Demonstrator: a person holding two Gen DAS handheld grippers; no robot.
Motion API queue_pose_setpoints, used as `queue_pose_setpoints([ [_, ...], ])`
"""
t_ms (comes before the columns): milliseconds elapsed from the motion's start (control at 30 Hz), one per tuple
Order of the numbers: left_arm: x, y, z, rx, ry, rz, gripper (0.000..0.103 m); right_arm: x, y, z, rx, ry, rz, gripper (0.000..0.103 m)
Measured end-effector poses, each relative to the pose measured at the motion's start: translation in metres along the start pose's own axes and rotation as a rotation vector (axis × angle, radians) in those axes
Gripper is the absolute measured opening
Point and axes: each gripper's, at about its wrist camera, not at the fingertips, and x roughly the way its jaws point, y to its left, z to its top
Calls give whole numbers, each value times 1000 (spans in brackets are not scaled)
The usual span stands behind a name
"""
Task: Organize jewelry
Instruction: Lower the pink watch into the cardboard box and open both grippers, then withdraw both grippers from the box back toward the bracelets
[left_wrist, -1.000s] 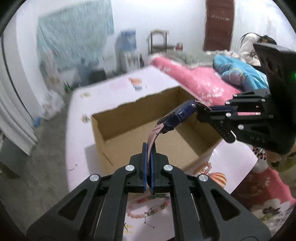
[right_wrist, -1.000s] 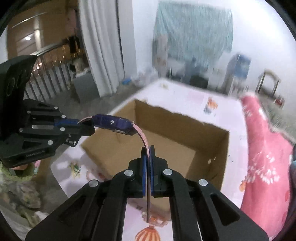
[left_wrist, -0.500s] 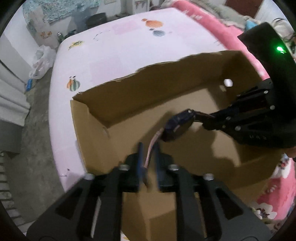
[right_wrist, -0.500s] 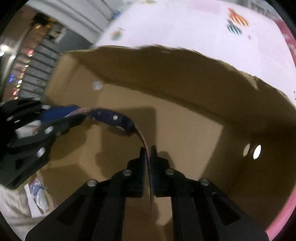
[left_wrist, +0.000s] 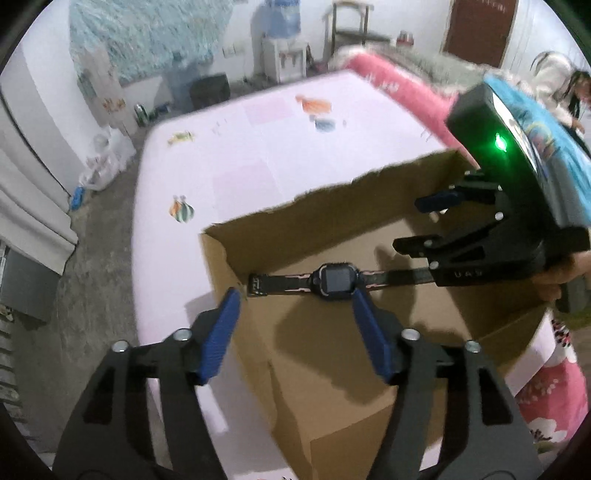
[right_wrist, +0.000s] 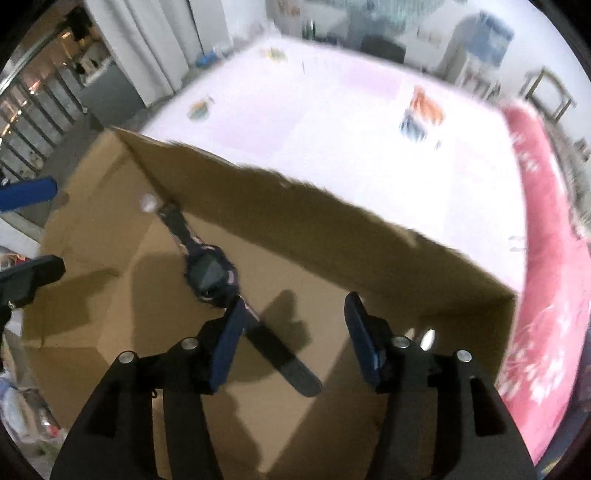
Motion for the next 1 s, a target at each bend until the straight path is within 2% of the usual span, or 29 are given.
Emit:
queue_pose_setpoints([
  [167,-62,1,-42,-24,-142,29,78,-78,14,-31,10,-254,-51,73],
  [267,-90,-2,-80,-51,-190,29,84,-117,29,-59,24,-387,-22,86],
  [367,-100,-5,-118,-91,-187,33,86,-142,45,-95,50,-471,4,95],
  [433,-97,-8,-143,-127,-169,43,86,-147,57,-119,58,-490,11,96],
  [533,-79,-10,-185,-205,-98,42,86,-135,76,-158,82,-466,6,96],
  [600,-63,-10,-206,-241,-52,38,86,-113,89,-181,92,-405,7,96],
  [700,-32,-10,-236,-307,30,71,86,-71,104,-213,132,-273,-1,96],
  [767,-15,-8,-247,-333,71,94,86,-48,107,-227,156,-207,-27,96],
  [867,2,-6,-257,-347,111,126,86,-26,111,-238,173,-156,-95,96],
  [1000,8,-9,-257,-308,90,190,90,-10,117,-245,154,-123,-176,96],
])
